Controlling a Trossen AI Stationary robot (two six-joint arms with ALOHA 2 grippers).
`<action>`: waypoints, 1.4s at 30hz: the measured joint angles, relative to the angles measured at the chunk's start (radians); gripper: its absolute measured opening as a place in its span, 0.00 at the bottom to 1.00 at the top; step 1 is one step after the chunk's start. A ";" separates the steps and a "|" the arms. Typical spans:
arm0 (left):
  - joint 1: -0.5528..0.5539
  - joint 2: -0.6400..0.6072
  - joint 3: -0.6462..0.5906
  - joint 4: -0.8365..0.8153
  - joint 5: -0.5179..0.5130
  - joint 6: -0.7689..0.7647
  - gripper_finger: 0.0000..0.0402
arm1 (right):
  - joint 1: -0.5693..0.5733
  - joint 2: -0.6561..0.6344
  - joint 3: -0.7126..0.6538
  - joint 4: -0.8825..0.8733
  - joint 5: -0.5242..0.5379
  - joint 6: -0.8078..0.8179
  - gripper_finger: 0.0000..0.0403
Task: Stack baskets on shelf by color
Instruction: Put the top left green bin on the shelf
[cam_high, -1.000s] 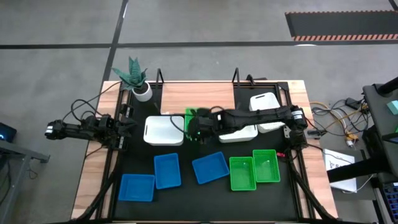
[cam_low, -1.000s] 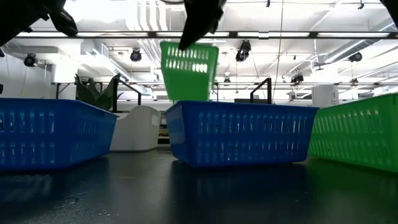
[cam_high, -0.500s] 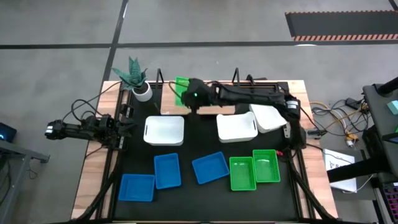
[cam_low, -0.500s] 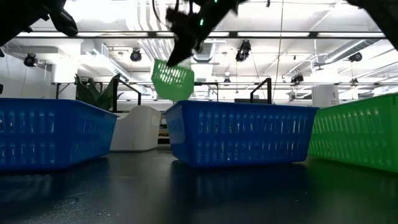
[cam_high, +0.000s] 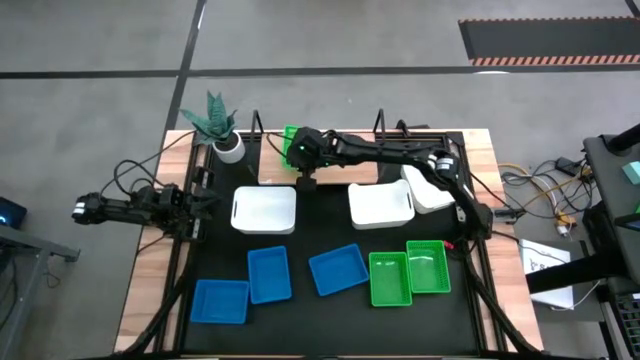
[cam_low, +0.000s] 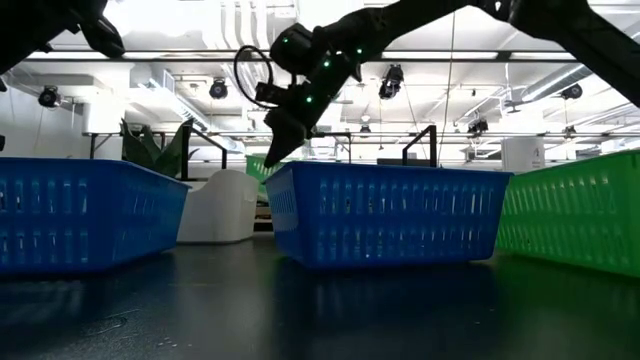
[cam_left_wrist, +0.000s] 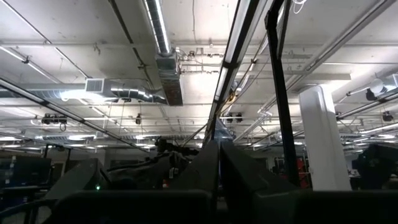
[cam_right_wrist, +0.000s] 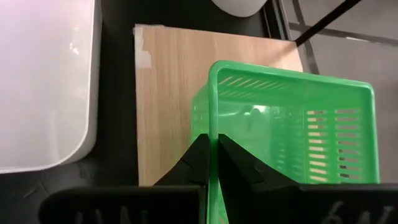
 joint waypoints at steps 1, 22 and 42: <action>0.000 -0.001 0.000 0.000 -0.001 0.000 0.00 | 0.000 0.003 0.003 0.002 0.000 -0.015 0.03; 0.000 -0.003 0.000 0.000 -0.006 -0.002 0.00 | -0.005 -0.110 0.003 -0.079 0.109 -0.014 0.36; 0.000 -0.001 0.000 -0.002 -0.007 -0.002 0.00 | -0.218 -0.048 -0.057 -0.116 -0.001 0.097 0.02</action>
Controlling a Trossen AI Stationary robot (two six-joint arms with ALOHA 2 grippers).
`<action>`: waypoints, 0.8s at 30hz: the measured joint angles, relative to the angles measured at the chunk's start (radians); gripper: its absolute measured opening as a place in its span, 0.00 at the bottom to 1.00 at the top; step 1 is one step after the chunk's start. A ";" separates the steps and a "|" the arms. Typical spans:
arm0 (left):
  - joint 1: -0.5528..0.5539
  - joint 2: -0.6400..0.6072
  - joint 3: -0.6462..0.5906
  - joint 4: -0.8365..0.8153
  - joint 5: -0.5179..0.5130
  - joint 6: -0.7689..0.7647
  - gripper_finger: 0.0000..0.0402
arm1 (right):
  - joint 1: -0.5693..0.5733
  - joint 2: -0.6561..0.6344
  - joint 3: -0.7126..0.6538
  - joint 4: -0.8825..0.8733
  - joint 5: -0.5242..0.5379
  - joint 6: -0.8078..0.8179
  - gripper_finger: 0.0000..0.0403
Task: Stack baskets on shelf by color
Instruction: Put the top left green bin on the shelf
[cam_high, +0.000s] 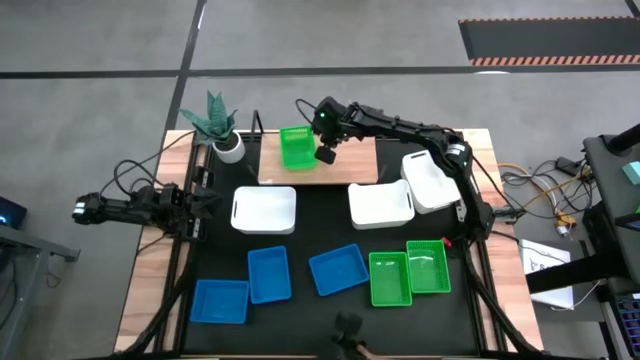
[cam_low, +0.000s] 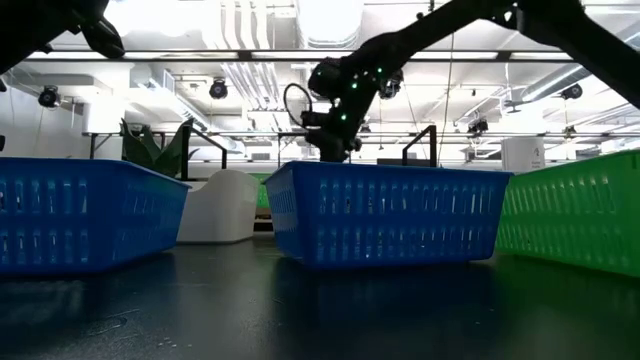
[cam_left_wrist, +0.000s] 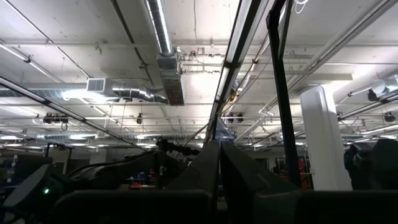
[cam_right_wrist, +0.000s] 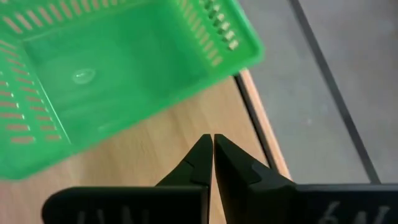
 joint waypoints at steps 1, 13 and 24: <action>0.000 0.000 0.000 0.000 0.000 0.000 0.00 | 0.002 0.008 0.000 0.012 -0.007 -0.002 0.02; 0.000 0.000 0.000 0.001 0.000 0.001 0.00 | 0.080 0.029 0.005 0.099 -0.073 -0.021 0.02; 0.000 -0.001 0.000 0.001 0.000 0.000 0.00 | 0.085 0.031 0.005 0.181 -0.067 -0.022 0.02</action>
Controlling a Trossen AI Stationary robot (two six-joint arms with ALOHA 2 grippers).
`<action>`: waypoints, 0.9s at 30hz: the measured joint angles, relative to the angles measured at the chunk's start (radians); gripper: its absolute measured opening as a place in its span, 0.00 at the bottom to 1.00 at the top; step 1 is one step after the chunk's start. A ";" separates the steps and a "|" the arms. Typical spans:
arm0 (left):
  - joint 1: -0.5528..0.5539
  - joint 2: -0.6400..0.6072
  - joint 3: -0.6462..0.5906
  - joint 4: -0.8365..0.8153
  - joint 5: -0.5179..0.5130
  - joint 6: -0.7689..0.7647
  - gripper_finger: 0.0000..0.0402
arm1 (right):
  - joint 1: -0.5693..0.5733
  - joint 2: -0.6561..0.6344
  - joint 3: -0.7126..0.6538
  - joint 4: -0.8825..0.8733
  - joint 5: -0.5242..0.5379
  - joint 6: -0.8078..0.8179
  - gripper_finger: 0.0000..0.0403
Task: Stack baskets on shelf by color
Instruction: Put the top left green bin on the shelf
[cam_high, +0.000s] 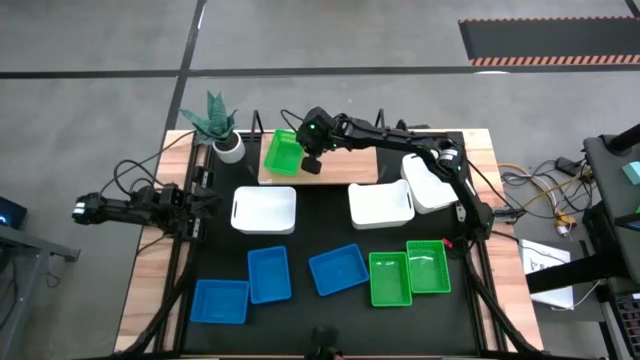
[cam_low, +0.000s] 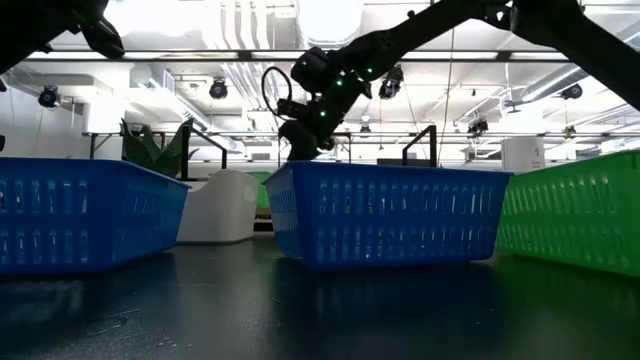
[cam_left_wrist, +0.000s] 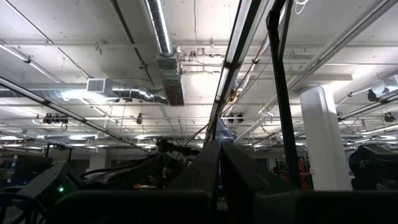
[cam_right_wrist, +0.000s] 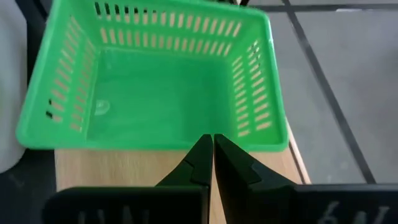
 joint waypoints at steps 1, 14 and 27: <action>0.000 0.000 0.000 0.000 0.000 0.000 0.00 | 0.000 0.000 0.000 -0.001 0.001 -0.006 0.02; 0.000 0.000 0.000 -0.001 0.000 -0.005 0.00 | -0.004 -0.049 -0.006 -0.138 0.057 -0.016 0.02; 0.000 0.000 0.000 -0.001 0.000 0.000 0.00 | -0.006 0.023 -0.010 0.038 0.001 -0.004 0.02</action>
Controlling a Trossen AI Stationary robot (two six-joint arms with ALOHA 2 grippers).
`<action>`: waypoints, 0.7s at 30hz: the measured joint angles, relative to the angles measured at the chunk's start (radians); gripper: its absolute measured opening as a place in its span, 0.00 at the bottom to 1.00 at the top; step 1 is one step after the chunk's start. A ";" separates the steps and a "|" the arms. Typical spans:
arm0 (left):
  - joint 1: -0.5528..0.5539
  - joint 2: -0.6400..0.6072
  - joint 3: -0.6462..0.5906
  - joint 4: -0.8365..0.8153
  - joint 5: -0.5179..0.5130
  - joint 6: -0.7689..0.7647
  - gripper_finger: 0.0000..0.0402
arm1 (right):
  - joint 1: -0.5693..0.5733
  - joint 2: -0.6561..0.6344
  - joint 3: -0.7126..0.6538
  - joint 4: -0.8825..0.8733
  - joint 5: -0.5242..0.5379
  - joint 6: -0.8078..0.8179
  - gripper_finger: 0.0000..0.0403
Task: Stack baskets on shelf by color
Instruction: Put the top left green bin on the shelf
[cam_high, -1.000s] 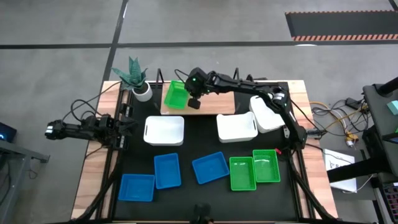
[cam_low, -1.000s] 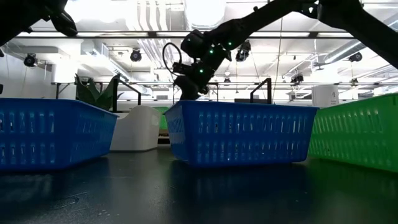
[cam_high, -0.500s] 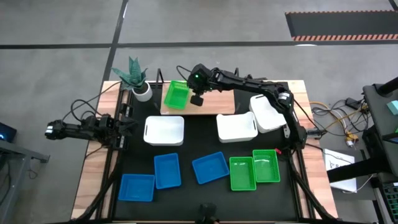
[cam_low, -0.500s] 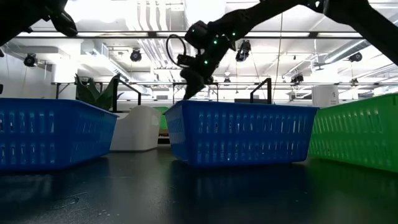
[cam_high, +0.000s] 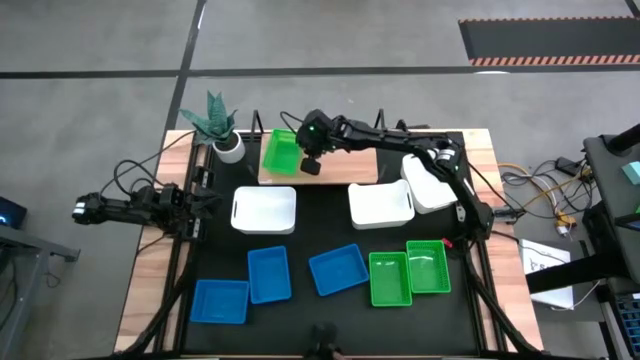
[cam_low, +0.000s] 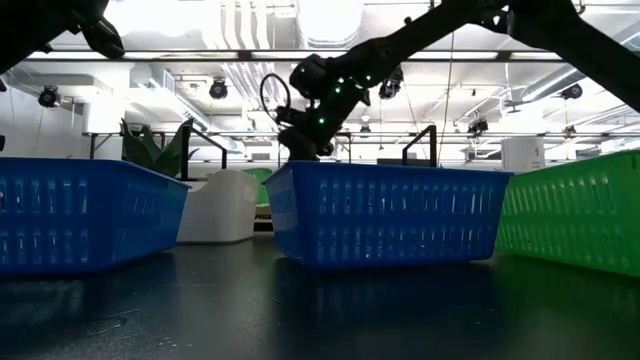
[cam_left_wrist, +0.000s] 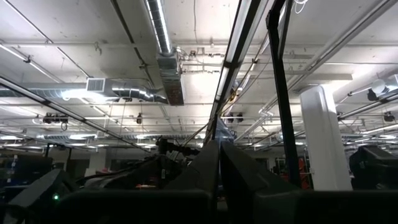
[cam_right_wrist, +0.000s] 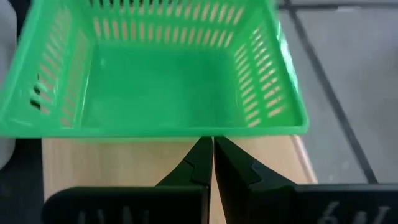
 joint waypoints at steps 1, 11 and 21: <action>0.000 0.000 0.000 0.000 0.000 0.000 0.00 | -0.002 0.000 0.001 0.009 0.001 -0.004 0.02; 0.000 0.000 0.000 0.001 0.000 0.000 0.00 | -0.020 0.002 0.000 0.058 0.023 -0.022 0.02; 0.000 0.000 0.000 0.001 0.000 0.001 0.00 | -0.026 0.006 0.008 0.014 0.023 -0.016 0.02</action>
